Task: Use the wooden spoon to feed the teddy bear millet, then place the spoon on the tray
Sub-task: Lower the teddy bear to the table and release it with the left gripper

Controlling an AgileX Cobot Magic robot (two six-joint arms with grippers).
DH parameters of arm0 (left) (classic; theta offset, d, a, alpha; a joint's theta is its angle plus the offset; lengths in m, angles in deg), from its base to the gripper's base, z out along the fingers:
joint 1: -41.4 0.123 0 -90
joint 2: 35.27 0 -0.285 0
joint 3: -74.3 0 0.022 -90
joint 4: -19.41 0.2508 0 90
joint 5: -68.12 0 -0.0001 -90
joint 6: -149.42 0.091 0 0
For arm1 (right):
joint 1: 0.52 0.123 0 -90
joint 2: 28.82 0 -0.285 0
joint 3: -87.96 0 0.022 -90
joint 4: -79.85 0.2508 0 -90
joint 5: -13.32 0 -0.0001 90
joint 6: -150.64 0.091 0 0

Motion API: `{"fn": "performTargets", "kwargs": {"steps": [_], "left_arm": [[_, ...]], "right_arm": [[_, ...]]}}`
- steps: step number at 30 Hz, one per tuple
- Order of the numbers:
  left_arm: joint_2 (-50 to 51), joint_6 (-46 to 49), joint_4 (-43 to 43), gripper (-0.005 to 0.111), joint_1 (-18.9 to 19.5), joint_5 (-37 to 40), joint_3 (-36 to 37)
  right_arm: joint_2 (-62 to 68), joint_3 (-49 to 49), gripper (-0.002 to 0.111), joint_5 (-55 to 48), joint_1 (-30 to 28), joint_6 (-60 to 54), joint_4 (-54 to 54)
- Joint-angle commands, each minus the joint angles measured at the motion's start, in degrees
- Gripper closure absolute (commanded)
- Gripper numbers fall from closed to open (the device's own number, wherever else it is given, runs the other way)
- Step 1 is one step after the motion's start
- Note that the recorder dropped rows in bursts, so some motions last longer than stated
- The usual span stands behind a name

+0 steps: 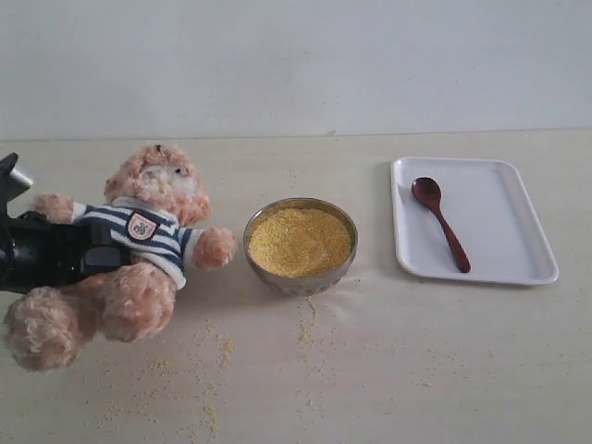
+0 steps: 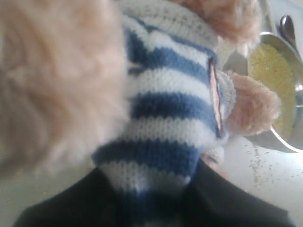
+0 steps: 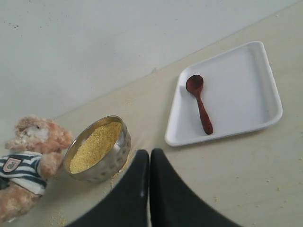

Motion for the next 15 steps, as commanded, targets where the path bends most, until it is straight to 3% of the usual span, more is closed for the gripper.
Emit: {"fn": "performTargets", "kwargs": {"steps": [1, 13, 15], "left_arm": [[5.41, 3.87, -1.67, 0.102, -0.46, 0.81, -1.70], [6.49, 4.27, -1.67, 0.102, -0.46, 0.95, -1.70], [6.49, 4.41, -1.67, 0.097, -0.46, 0.95, -1.70]], "right_arm": [[-0.21, -0.03, 0.108, 0.23, -0.16, -0.20, -0.06], [-0.21, -0.03, 0.108, 0.23, -0.16, -0.20, -0.06], [-0.21, -0.03, 0.108, 0.23, -0.16, -0.20, -0.06]]}}
